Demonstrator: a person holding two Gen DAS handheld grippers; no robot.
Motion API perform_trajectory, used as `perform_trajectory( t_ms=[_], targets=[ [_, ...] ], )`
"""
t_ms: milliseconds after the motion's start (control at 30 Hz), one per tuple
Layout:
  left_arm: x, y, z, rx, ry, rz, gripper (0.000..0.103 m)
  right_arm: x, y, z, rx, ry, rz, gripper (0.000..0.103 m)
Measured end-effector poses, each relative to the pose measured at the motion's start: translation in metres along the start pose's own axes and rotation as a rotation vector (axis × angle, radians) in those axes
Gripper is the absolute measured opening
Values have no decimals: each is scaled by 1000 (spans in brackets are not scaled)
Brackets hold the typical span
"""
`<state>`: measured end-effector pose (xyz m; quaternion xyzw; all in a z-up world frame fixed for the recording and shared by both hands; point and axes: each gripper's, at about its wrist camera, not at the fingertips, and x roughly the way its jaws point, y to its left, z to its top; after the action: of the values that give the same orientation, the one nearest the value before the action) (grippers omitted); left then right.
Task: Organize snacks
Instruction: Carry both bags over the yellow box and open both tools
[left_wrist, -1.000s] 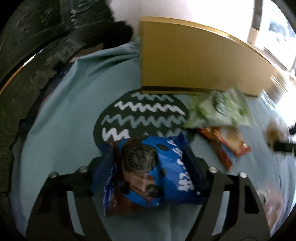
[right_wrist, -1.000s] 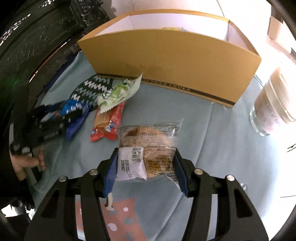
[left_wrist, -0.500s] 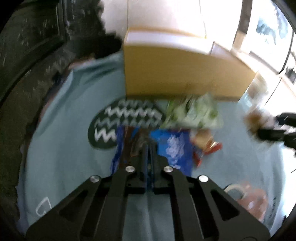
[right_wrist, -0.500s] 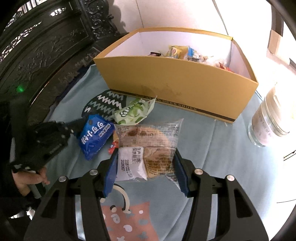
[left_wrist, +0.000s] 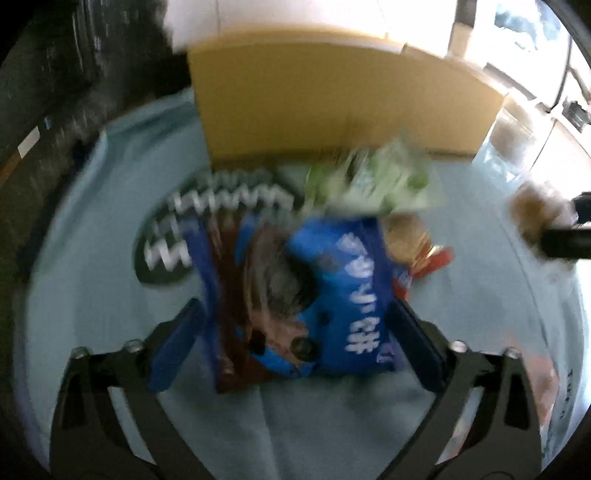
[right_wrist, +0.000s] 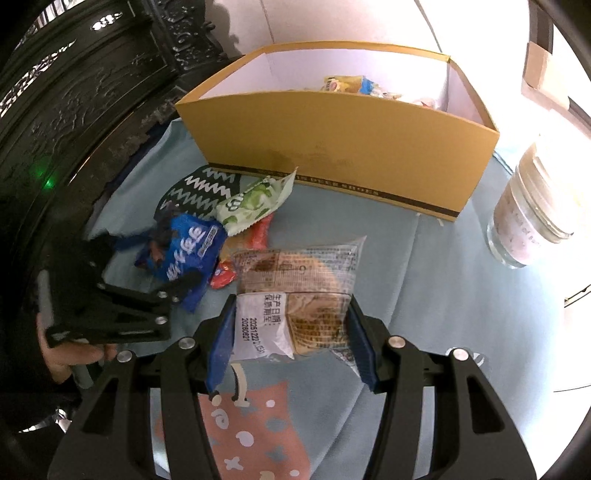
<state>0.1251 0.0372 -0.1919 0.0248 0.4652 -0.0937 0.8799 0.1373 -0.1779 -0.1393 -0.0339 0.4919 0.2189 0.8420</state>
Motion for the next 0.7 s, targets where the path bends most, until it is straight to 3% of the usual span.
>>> perform_trajectory(
  t_ms=[200, 367, 700],
  targets=[
    [-13, 2, 2, -19, -69, -20, 58, 2, -6, -4, 16, 10, -7, 56],
    [-31, 18, -1, -99, -117, -24, 55, 3, -4, 0, 16, -2, 11, 56],
    [-88, 10, 2, -111, -270, -54, 54, -32, 10, 14, -13, -93, 71, 56]
  ],
)
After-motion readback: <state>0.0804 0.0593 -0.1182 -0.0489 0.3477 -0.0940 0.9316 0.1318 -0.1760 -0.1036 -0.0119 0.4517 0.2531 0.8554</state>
